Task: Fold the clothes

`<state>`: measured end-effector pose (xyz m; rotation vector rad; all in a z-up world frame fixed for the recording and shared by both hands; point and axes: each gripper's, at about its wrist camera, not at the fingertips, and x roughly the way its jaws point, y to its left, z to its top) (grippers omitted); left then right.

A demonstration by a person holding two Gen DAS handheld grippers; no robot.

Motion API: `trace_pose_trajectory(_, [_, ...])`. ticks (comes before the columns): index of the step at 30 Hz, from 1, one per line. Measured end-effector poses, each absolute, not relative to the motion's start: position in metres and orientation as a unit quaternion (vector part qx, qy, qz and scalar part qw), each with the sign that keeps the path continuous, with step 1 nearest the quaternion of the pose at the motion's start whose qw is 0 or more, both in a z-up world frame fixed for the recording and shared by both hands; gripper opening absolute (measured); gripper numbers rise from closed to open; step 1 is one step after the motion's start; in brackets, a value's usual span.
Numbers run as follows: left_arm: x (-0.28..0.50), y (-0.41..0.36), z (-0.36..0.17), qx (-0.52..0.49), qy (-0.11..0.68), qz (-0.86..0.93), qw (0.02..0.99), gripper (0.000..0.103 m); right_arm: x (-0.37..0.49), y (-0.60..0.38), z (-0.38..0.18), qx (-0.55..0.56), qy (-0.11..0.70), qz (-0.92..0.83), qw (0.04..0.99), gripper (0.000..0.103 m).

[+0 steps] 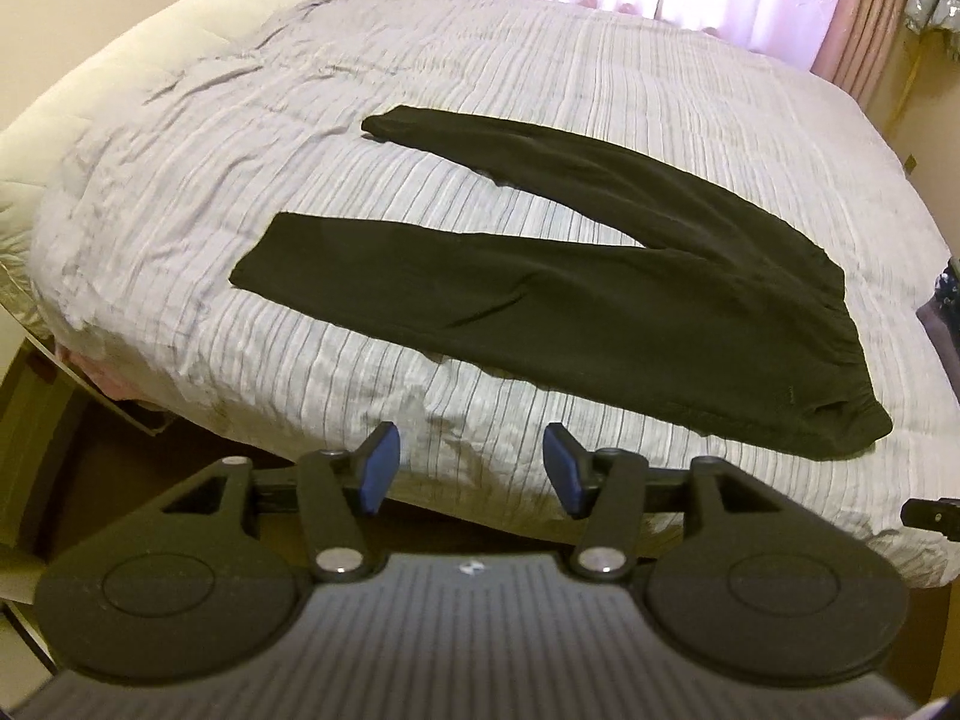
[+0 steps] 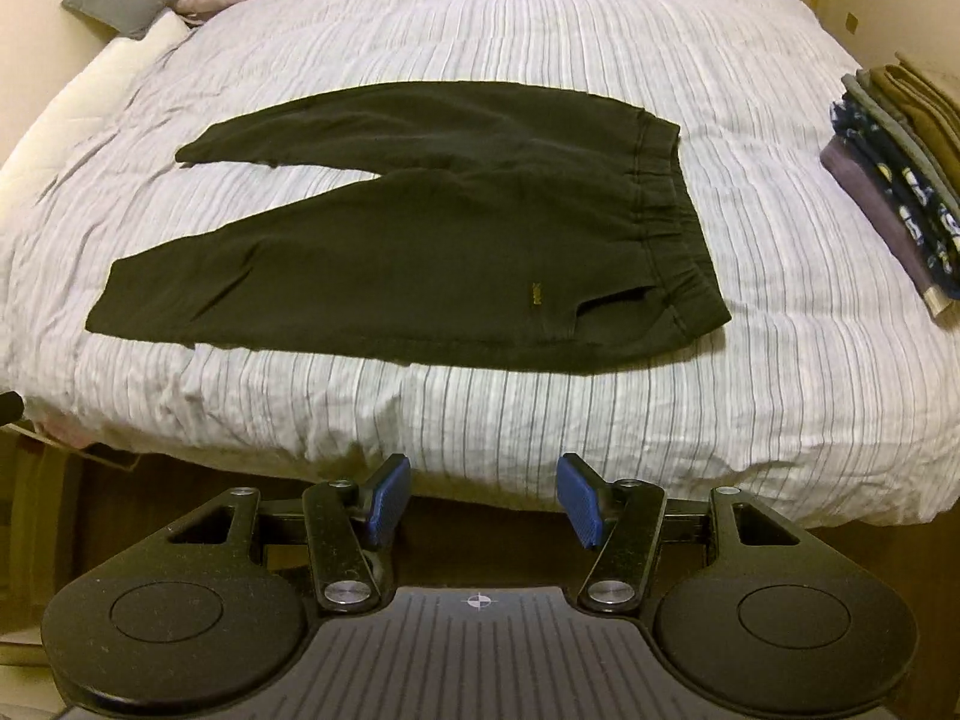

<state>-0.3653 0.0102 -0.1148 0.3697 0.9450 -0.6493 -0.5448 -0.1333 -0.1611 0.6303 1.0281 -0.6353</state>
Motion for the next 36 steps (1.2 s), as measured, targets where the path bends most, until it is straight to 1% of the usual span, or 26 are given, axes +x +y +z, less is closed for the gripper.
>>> trace_pose_trajectory(7, [-0.373,0.009,-0.106,0.179,0.433,-0.315,0.826,0.052,-0.548,-0.131,-0.155,0.290,0.467,-0.293,0.782,0.058])
trace_pose_trajectory(14, [-0.378,0.006,-0.109,0.183,0.432,-0.319,0.824,0.052,-0.549,-0.134,-0.158,0.296,0.465,-0.292,0.781,0.058])
trace_pose_trajectory(29, [-0.375,-0.008,-0.135,0.162,0.455,-0.341,0.807,0.052,-0.544,-0.147,-0.176,0.301,0.490,-0.291,0.765,0.058])
trace_pose_trajectory(36, [-0.365,-0.015,-0.144,0.136,0.457,-0.357,0.803,0.051,-0.538,-0.162,-0.184,0.301,0.500,-0.293,0.757,0.058])
